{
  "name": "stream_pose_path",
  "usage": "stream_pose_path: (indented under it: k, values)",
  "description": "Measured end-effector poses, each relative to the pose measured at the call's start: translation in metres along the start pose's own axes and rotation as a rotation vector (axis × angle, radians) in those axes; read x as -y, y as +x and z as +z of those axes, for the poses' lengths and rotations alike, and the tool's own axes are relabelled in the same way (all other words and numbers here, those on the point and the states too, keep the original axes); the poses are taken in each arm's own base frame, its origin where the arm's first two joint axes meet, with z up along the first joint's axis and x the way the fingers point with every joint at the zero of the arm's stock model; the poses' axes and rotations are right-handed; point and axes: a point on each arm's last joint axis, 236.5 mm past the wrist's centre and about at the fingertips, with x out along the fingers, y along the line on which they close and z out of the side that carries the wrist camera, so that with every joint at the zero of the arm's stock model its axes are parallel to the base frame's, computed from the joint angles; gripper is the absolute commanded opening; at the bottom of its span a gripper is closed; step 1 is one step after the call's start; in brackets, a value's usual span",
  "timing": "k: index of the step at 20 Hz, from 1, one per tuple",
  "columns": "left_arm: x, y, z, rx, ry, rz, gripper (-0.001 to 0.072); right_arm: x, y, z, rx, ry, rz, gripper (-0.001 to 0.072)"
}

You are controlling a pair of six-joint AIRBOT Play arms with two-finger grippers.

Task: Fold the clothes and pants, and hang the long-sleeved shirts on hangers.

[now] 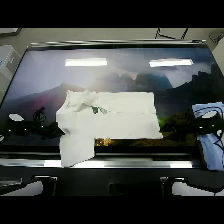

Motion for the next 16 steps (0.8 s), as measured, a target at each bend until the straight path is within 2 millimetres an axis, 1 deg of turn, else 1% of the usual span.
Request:
stream_pose_path:
  k: [1, 2, 3, 5, 6, 7, 8, 9, 10, 11, 12, 13, 14, 15, 16]
  values:
    - [0.001, -0.001, 0.000, 0.002, -0.001, -0.001, 0.0023, -0.004, 0.008, -0.003, -0.017, -0.018, -0.008, 0.0308]
    - [0.001, -0.001, 0.000, 0.002, -0.002, -0.002, 0.0023, -0.007, 0.015, -0.004, -0.030, -0.033, -0.019, 0.0110]
    - [0.002, -0.002, 0.000, 0.003, 0.000, -0.003, 0.0022, -0.009, 0.022, -0.005, -0.037, -0.051, -0.035, 0.0033]
    - [0.008, -0.010, 0.006, 0.024, 0.018, -0.003, 0.0022, -0.017, 0.027, -0.005, -0.043, -0.085, -0.050, 0.0032]
    - [0.014, -0.018, 0.012, 0.048, 0.039, -0.003, 0.0022, -0.021, 0.023, 0.000, -0.025, -0.112, -0.064, 0.0032]
    - [0.022, -0.030, 0.022, 0.086, 0.070, -0.002, 0.0022, -0.030, 0.013, 0.008, 0.010, -0.146, -0.069, 0.0032]
    - [0.036, -0.048, 0.036, 0.142, 0.115, 0.000, 0.0022, -0.046, -0.004, 0.015, 0.051, -0.187, -0.062, 0.0032]
    - [0.052, -0.071, 0.050, 0.209, 0.169, 0.003, 0.0022, -0.065, -0.025, 0.022, 0.102, -0.240, -0.056, 0.0032]
    - [0.076, -0.104, 0.066, 0.302, 0.242, 0.007, 0.0022, -0.089, -0.058, 0.035, 0.195, -0.310, -0.054, 0.0032]
    - [0.103, -0.143, 0.081, 0.409, 0.320, 0.014, 0.0023, -0.114, -0.096, 0.045, 0.308, -0.384, -0.062, 0.0033]
    - [0.139, -0.191, 0.091, 0.542, 0.412, 0.019, 0.0023, -0.142, -0.139, 0.052, 0.437, -0.461, -0.068, 0.0033]
    - [0.175, -0.240, 0.092, 0.672, 0.502, 0.025, 0.0023, -0.177, -0.194, 0.050, 0.601, -0.550, -0.073, 0.0033]
    - [0.214, -0.295, 0.085, 0.824, 0.596, 0.030, 0.0023, -0.204, -0.247, 0.043, 0.760, -0.622, -0.088, 0.0033]
    - [0.250, -0.344, 0.068, 0.967, 0.680, 0.034, 0.0023, -0.231, -0.305, 0.023, 0.936, -0.694, -0.106, 0.0033]
    - [0.286, -0.393, 0.041, 1.112, 0.764, 0.032, 0.0023, -0.252, -0.358, -0.005, 1.099, -0.753, -0.123, 0.0033]
